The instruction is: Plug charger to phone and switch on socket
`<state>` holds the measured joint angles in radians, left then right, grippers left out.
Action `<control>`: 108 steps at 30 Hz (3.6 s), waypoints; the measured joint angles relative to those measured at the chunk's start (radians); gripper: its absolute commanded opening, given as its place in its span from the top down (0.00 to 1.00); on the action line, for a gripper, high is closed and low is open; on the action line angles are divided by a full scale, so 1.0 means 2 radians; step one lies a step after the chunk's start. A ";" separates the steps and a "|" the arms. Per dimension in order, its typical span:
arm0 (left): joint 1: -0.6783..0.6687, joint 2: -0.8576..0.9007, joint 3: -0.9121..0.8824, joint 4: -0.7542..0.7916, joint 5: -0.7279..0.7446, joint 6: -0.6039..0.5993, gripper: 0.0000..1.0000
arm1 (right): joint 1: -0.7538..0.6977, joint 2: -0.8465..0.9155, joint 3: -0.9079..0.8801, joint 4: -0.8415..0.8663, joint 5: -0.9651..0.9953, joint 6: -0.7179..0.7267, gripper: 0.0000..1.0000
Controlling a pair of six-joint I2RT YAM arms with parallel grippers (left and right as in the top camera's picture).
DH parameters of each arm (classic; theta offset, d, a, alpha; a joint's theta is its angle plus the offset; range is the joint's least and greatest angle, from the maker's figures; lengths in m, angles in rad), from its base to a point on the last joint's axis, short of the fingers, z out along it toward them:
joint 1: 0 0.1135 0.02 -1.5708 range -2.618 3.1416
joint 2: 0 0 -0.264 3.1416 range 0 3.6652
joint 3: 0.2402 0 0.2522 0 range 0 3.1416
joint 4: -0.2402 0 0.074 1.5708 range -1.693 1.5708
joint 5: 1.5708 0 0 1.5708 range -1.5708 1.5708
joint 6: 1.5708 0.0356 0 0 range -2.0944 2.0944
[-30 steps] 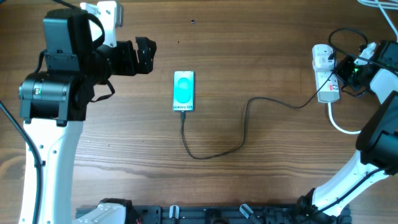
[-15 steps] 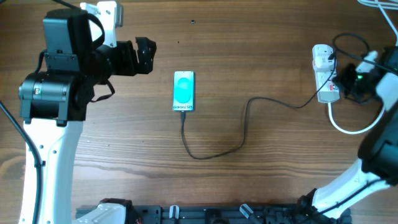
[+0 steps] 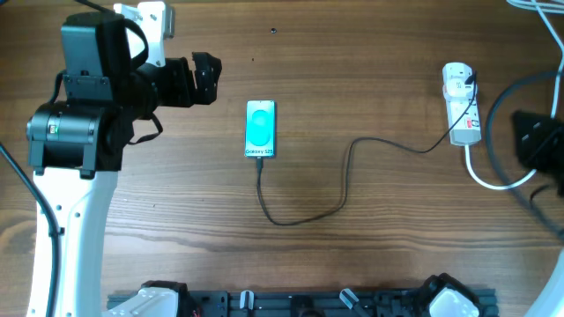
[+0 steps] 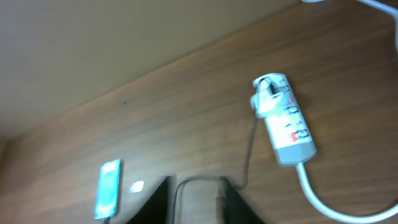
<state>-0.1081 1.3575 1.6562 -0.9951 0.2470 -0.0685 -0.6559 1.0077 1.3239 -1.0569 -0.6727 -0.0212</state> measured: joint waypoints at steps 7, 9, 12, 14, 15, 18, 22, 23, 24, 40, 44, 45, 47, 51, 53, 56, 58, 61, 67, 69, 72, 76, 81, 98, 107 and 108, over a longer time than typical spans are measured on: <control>0.000 0.000 0.000 0.000 0.000 0.000 0.00 | 0.000 -0.094 0.000 -0.056 -0.019 -0.015 0.00; 0.000 0.000 0.000 0.000 0.000 0.000 0.00 | 0.000 -0.095 0.000 -0.056 -0.019 -0.015 0.00; 0.000 0.000 0.000 0.000 0.000 0.000 0.00 | 0.000 -0.094 0.000 -0.056 -0.022 -0.019 0.00; 0.000 0.000 0.000 0.000 0.000 0.000 0.00 | 0.000 -0.094 0.000 -0.055 -0.051 -0.045 0.00; 0.000 0.000 0.000 0.000 0.000 0.000 0.00 | 0.000 -0.094 0.000 -0.054 -0.073 -0.066 0.00; 0.000 0.000 0.000 0.000 0.000 0.000 0.00 | 0.000 -0.095 0.000 -0.055 -0.137 -0.130 0.00; 0.000 0.000 0.000 0.000 0.000 0.000 0.00 | 0.030 -0.112 -0.017 -0.032 -0.138 -0.152 0.00; 0.000 0.000 0.000 0.000 0.000 0.000 0.00 | 0.046 -0.119 -0.026 -0.019 -0.134 -0.154 0.00; 0.000 0.000 0.000 0.000 0.000 0.000 0.00 | 0.081 -0.133 -0.045 0.015 -0.122 -0.158 0.00; 0.000 0.000 0.000 0.000 0.000 0.000 0.00 | 0.330 -0.403 -0.546 0.563 0.138 -0.025 0.00; 0.000 0.000 0.000 0.000 0.000 0.000 0.00 | 0.330 -0.447 -0.620 0.612 0.141 -0.020 0.00; 0.000 0.000 0.000 0.000 0.000 0.000 0.00 | 0.330 -0.455 -0.633 0.616 0.141 -0.019 0.00; 0.000 0.000 0.000 0.000 0.000 0.000 0.00 | 0.330 -0.474 -0.654 0.616 0.145 -0.017 0.00; 0.000 0.000 0.000 0.000 0.000 0.000 0.00 | 0.330 -0.489 -0.659 0.597 0.160 -0.018 0.00; 0.000 0.000 0.000 0.000 0.000 0.000 0.00 | 0.330 -0.494 -0.659 0.557 0.166 -0.017 0.00; 0.000 0.000 0.000 0.000 0.000 0.000 0.00 | 0.330 -0.494 -0.659 0.540 0.171 -0.017 0.00; 0.000 0.000 0.000 0.000 0.000 0.000 0.00 | 0.330 -0.494 -0.659 0.540 0.171 -0.017 0.00; 0.000 0.000 0.000 0.000 0.000 0.000 0.00 | 0.330 -0.494 -0.659 0.539 0.171 -0.017 0.00; 0.000 0.000 0.000 0.000 0.000 0.000 0.00 | 0.330 -0.494 -0.659 0.540 0.171 -0.017 0.00; 0.000 0.000 0.000 0.000 0.000 0.000 0.00 | 0.330 -0.494 -0.659 0.540 0.171 -0.017 0.00; 0.000 0.000 0.000 0.000 0.000 0.000 0.00 | 0.330 -0.494 -0.659 0.540 0.171 -0.017 0.00; 0.000 0.000 0.000 0.000 0.000 0.000 0.00 | 0.330 -0.494 -0.659 0.540 0.171 -0.018 0.00; 0.000 0.000 0.000 0.000 -0.019 0.002 0.00 | 0.330 -0.494 -0.659 0.540 0.171 -0.018 0.00; 0.000 -0.243 -0.379 0.337 -0.049 0.002 0.00 | 0.330 -0.496 -0.659 0.539 0.171 -0.017 0.00; 0.005 -0.471 -0.689 0.556 -0.051 0.002 0.00 | 0.330 -0.496 -0.659 0.540 0.173 -0.017 0.00; 0.007 -0.493 -0.712 0.557 -0.051 0.002 0.00 | 0.330 -0.497 -0.659 0.539 0.173 -0.018 0.00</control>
<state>-0.0933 0.3717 0.2329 0.1192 0.1459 -0.0654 0.0044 0.0135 0.0067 0.0219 -0.3275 -0.0563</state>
